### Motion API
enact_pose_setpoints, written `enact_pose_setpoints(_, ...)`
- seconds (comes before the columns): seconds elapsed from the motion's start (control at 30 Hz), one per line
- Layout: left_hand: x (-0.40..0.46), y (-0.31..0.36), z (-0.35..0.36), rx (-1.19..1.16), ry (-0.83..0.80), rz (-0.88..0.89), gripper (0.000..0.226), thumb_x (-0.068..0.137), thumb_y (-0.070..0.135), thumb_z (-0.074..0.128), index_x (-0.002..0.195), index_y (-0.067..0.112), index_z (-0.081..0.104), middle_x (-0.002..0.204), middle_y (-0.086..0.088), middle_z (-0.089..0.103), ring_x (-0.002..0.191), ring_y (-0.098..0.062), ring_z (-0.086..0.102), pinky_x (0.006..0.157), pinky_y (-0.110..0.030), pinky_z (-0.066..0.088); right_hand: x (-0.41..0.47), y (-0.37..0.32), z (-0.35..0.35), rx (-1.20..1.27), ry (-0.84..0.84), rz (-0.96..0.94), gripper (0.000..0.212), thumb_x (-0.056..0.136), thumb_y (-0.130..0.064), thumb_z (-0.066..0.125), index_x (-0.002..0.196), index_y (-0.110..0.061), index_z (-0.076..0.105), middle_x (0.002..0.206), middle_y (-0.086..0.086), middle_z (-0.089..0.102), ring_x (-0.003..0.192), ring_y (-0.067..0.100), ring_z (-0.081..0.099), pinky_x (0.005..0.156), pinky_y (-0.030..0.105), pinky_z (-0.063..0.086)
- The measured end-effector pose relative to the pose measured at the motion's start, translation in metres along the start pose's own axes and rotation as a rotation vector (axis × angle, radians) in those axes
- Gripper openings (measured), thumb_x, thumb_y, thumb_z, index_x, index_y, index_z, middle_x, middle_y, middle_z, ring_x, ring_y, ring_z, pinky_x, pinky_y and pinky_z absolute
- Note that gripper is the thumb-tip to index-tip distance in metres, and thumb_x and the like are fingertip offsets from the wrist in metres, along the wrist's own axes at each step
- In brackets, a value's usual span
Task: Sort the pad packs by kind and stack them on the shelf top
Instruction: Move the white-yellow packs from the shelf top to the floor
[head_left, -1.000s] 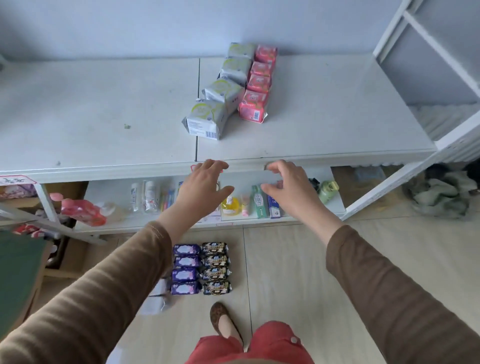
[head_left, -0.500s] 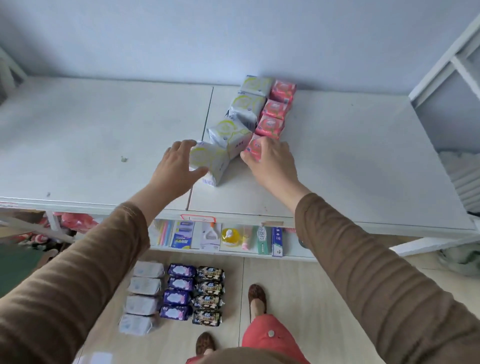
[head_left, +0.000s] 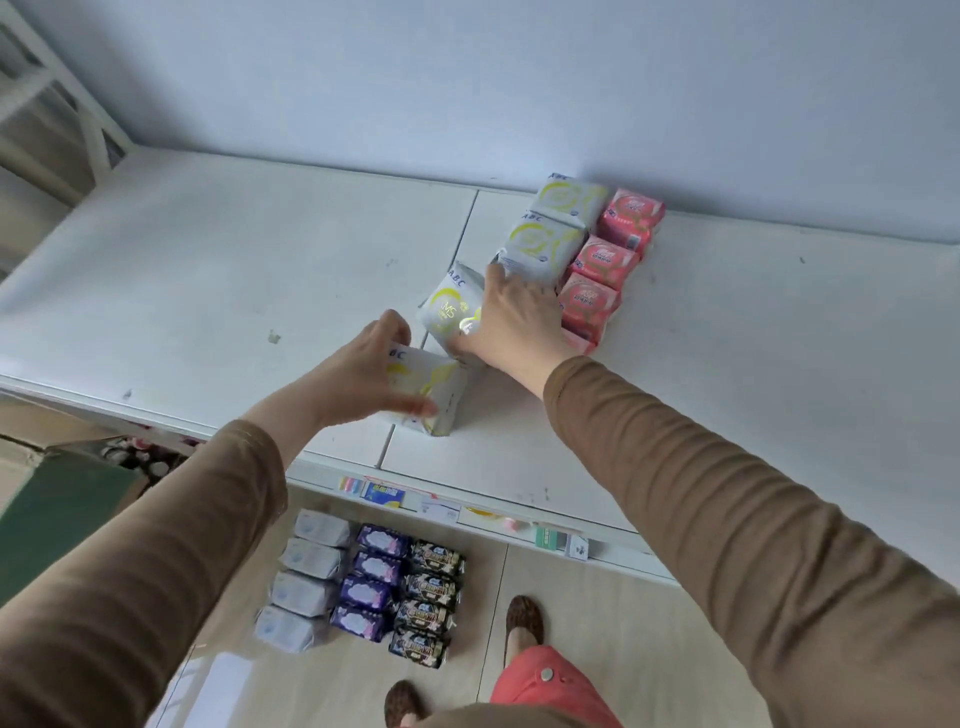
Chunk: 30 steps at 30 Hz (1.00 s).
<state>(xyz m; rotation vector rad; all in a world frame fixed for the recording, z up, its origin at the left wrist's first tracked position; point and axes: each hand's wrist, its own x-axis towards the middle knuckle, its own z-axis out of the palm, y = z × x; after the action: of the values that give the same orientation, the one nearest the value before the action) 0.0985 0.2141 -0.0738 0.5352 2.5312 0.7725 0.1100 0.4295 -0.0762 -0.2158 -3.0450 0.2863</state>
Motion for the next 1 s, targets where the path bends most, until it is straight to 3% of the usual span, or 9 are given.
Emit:
enact_pose_setpoints(0.1, -0.017, -0.006, 0.0, 0.034, 0.028, 0.082, 0.084, 0.046, 0.06, 0.09, 0.111, 0.043, 0.039, 0.11, 0.017, 0.04, 0.095, -0.005, 0.052, 0.069, -0.025, 0.051, 0.001, -0.015, 0.005, 0.101, -0.018, -0.007, 0.078, 0.069, -0.057, 0.072, 0.121, -0.009, 0.039, 0.108, 0.012, 0.055, 0.097, 0.034, 0.059, 0.059, 0.032, 0.029)
enact_pose_setpoints(0.17, -0.028, -0.012, 0.0, 0.051, 0.031, 0.133, 0.097, 0.051, 0.053, 0.092, 0.132, 0.042, 0.041, 0.116, 0.015, 0.035, 0.102, -0.001, 0.049, 0.08, -0.018, 0.047, -0.002, -0.021, 0.01, 0.2, -0.065, -0.024, 0.077, 0.068, -0.04, 0.08, 0.123, -0.009, 0.036, 0.108, 0.014, 0.054, 0.101, 0.035, 0.052, 0.065, 0.033, 0.03)
enact_pose_setpoints(0.23, -0.039, -0.019, 0.0, 0.077, 0.056, 0.18, 0.09, 0.056, 0.046, 0.093, 0.135, 0.035, 0.05, 0.119, 0.011, 0.034, 0.102, -0.006, 0.051, 0.084, -0.016, 0.041, -0.009, -0.025, 0.015, 0.273, -0.089, -0.033, 0.071, 0.07, -0.032, 0.08, 0.123, -0.011, 0.037, 0.109, 0.014, 0.053, 0.104, 0.036, 0.047, 0.076, 0.035, 0.032)
enact_pose_setpoints(0.4, -0.075, -0.034, 0.001, 0.141, 0.132, 0.244, 0.062, 0.063, 0.042, 0.088, 0.112, 0.029, 0.051, 0.1, 0.012, 0.051, 0.095, -0.017, 0.046, 0.078, -0.033, 0.045, -0.058, -0.036, 0.009, 0.466, -0.03, 0.022, 0.073, 0.072, -0.035, 0.078, 0.134, -0.022, 0.042, 0.122, 0.01, 0.051, 0.105, 0.034, 0.052, 0.081, 0.037, 0.04)
enact_pose_setpoints(0.53, -0.124, -0.054, 0.008, 0.163, 0.172, 0.317, 0.061, 0.067, 0.047, 0.083, 0.115, 0.029, 0.049, 0.103, 0.01, 0.058, 0.093, -0.017, 0.049, 0.076, -0.036, 0.045, -0.129, -0.045, -0.004, 0.609, 0.114, 0.097, 0.075, 0.071, -0.036, 0.082, 0.136, -0.028, 0.046, 0.121, 0.001, 0.051, 0.102, 0.014, 0.051, 0.076, 0.029, 0.038)
enact_pose_setpoints(0.67, -0.18, -0.083, 0.027, 0.002, 0.148, 0.348, 0.076, 0.069, 0.041, 0.085, 0.133, 0.023, 0.05, 0.117, 0.008, 0.056, 0.1, -0.009, 0.052, 0.084, -0.026, 0.042, -0.219, -0.058, -0.001, 0.793, 0.177, 0.21, 0.068, 0.078, -0.033, 0.079, 0.138, -0.029, 0.048, 0.123, 0.0, 0.05, 0.093, -0.003, 0.049, 0.078, 0.001, 0.035)
enact_pose_setpoints(0.8, -0.226, -0.117, 0.06, -0.024, 0.055, 0.313, 0.079, 0.07, 0.037, 0.087, 0.138, 0.018, 0.05, 0.124, 0.001, 0.056, 0.11, -0.016, 0.054, 0.094, -0.03, 0.043, -0.304, -0.074, 0.026, 0.926, 0.115, 0.297, 0.063, 0.083, -0.03, 0.074, 0.139, -0.026, 0.045, 0.13, 0.003, 0.048, 0.102, -0.007, 0.055, 0.078, 0.007, 0.044)
enact_pose_setpoints(0.93, -0.249, -0.143, 0.109, -0.029, -0.07, 0.228, 0.074, 0.073, 0.043, 0.082, 0.136, 0.022, 0.049, 0.119, 0.008, 0.053, 0.104, -0.013, 0.054, 0.084, -0.025, 0.043, -0.374, -0.067, 0.068, 0.899, 0.016, 0.403, 0.066, 0.087, -0.017, 0.071, 0.145, -0.018, 0.04, 0.13, 0.002, 0.041, 0.103, -0.022, 0.046, 0.087, 0.004, 0.041)
enact_pose_setpoints(1.0, -0.254, -0.155, 0.139, -0.035, -0.107, 0.17, 0.074, 0.072, 0.045, 0.081, 0.136, 0.023, 0.049, 0.118, 0.009, 0.053, 0.102, -0.013, 0.055, 0.081, -0.024, 0.044, -0.402, -0.055, 0.093, 0.899, -0.05, 0.469, 0.072, 0.086, -0.013, 0.072, 0.148, -0.016, 0.036, 0.135, 0.002, 0.04, 0.109, -0.018, 0.046, 0.096, 0.007, 0.038)
